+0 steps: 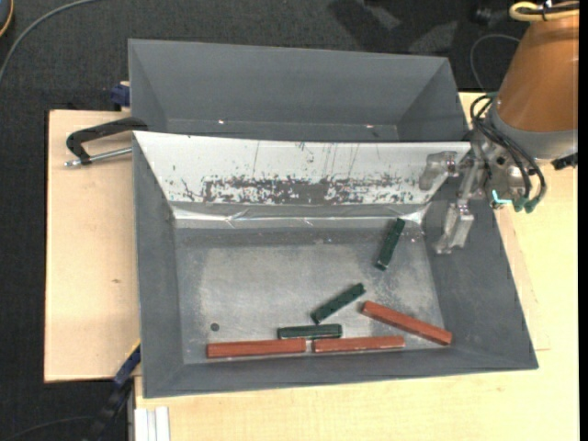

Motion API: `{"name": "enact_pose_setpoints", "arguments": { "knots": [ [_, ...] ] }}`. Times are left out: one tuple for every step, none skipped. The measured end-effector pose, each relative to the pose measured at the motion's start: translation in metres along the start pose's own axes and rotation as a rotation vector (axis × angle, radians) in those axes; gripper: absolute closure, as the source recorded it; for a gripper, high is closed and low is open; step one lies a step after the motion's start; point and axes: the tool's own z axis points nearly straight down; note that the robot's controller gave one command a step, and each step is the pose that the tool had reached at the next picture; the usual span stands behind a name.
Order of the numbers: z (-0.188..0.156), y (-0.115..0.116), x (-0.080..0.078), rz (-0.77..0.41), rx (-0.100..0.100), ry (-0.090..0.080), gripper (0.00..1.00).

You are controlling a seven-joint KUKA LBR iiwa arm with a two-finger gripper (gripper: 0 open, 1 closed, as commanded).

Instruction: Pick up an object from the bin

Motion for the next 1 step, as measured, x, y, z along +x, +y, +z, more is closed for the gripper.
{"name": "enact_pose_setpoints", "arguments": {
  "knots": [
    [0.0842, 0.0605, 0.0689, -0.219, 0.0, -0.002, 0.0]
  ]
}}
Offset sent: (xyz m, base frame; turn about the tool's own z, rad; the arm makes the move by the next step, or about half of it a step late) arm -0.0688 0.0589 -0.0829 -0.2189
